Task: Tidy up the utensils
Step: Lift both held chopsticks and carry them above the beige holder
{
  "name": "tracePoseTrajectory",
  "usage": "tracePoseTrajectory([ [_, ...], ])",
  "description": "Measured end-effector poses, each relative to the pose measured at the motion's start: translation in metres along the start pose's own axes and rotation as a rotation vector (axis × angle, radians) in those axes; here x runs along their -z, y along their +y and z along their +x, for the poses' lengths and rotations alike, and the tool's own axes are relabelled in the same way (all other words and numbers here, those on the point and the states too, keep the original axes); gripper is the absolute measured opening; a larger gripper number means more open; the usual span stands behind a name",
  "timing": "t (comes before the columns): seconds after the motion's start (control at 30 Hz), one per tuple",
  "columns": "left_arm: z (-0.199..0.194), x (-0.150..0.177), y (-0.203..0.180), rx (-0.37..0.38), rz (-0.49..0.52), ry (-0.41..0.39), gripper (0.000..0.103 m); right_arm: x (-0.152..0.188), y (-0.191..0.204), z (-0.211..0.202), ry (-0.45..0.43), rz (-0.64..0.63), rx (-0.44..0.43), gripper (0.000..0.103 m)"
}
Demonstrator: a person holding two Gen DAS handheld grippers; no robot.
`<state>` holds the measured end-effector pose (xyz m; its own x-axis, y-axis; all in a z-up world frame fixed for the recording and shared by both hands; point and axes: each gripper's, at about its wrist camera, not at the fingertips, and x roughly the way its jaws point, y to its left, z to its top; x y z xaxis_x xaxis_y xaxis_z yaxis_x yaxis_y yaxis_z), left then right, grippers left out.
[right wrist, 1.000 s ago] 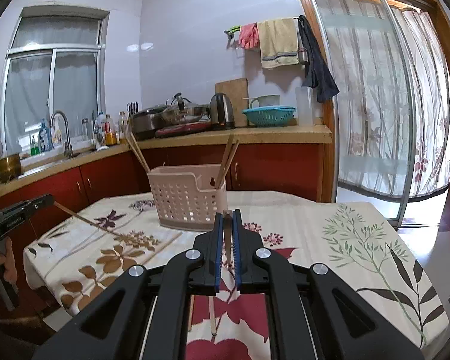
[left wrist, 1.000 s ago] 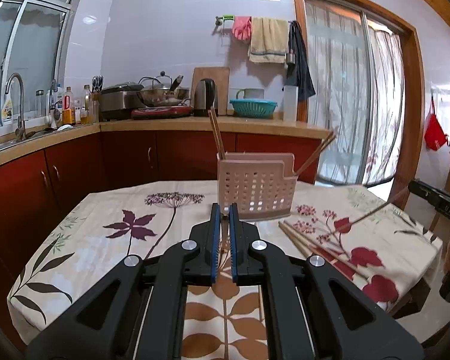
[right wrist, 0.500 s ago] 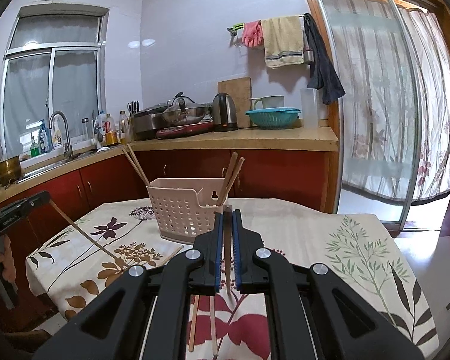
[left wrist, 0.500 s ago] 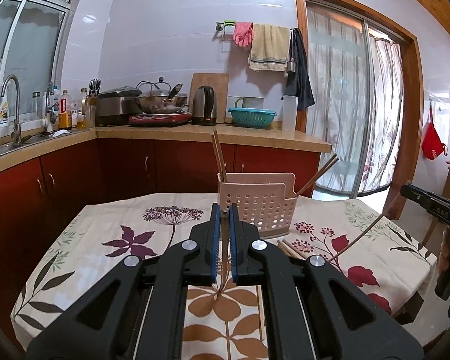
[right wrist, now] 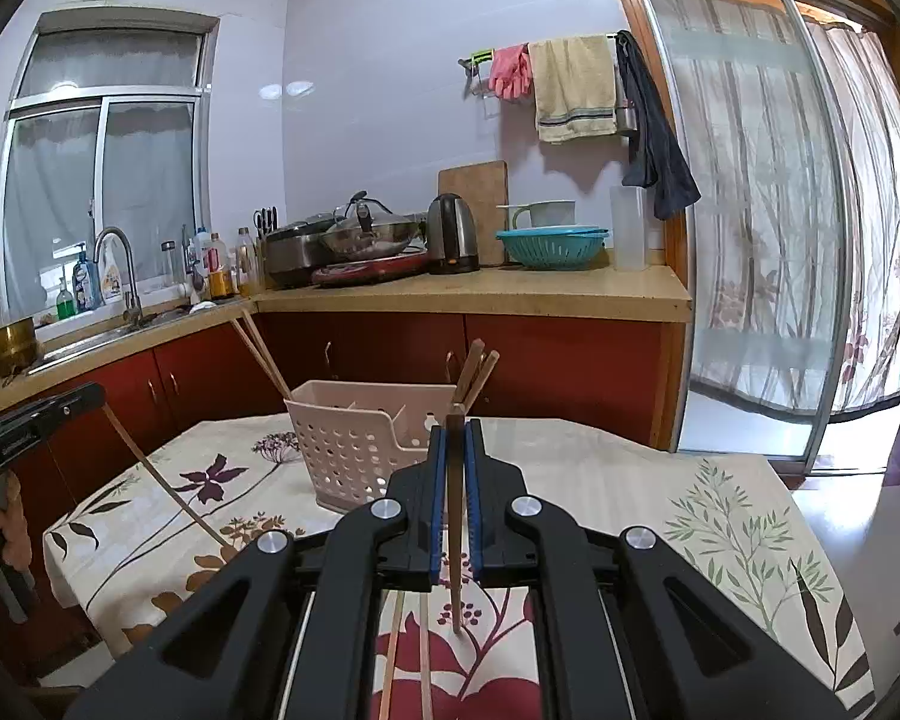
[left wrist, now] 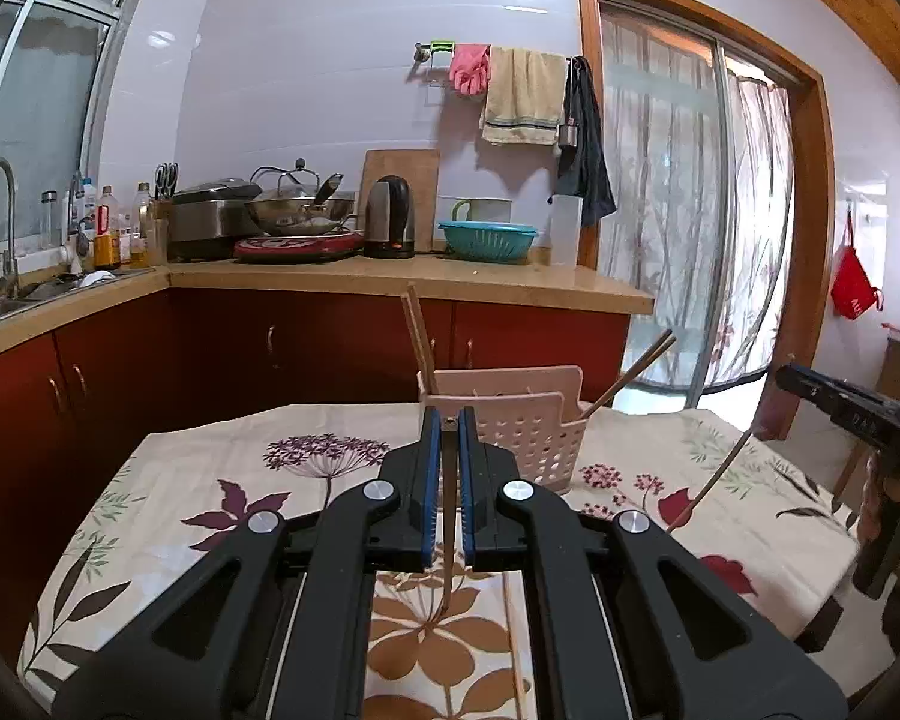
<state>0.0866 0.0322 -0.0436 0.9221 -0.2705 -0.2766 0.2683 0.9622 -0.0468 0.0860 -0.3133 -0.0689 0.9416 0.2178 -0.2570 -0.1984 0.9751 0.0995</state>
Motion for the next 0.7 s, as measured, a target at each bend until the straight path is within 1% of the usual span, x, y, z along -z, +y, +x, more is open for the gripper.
tracePoseTrajectory([
  [0.17, -0.003, -0.019, -0.002, 0.035, -0.004, -0.027, 0.006, -0.016, 0.002, -0.003, -0.025, 0.008, -0.022, 0.007],
  [0.33, -0.007, -0.049, -0.009, 0.068, 0.031, -0.094, 0.006, -0.039, 0.007, -0.007, -0.082, -0.002, -0.052, 0.007],
  [0.57, 0.001, -0.085, -0.023, 0.084, 0.079, -0.175, 0.006, -0.075, 0.015, 0.003, -0.163, -0.015, -0.095, 0.007],
  [0.7, 0.013, -0.102, -0.030, 0.075, 0.104, -0.218, 0.006, -0.095, 0.019, 0.016, -0.207, -0.021, -0.114, 0.007],
])
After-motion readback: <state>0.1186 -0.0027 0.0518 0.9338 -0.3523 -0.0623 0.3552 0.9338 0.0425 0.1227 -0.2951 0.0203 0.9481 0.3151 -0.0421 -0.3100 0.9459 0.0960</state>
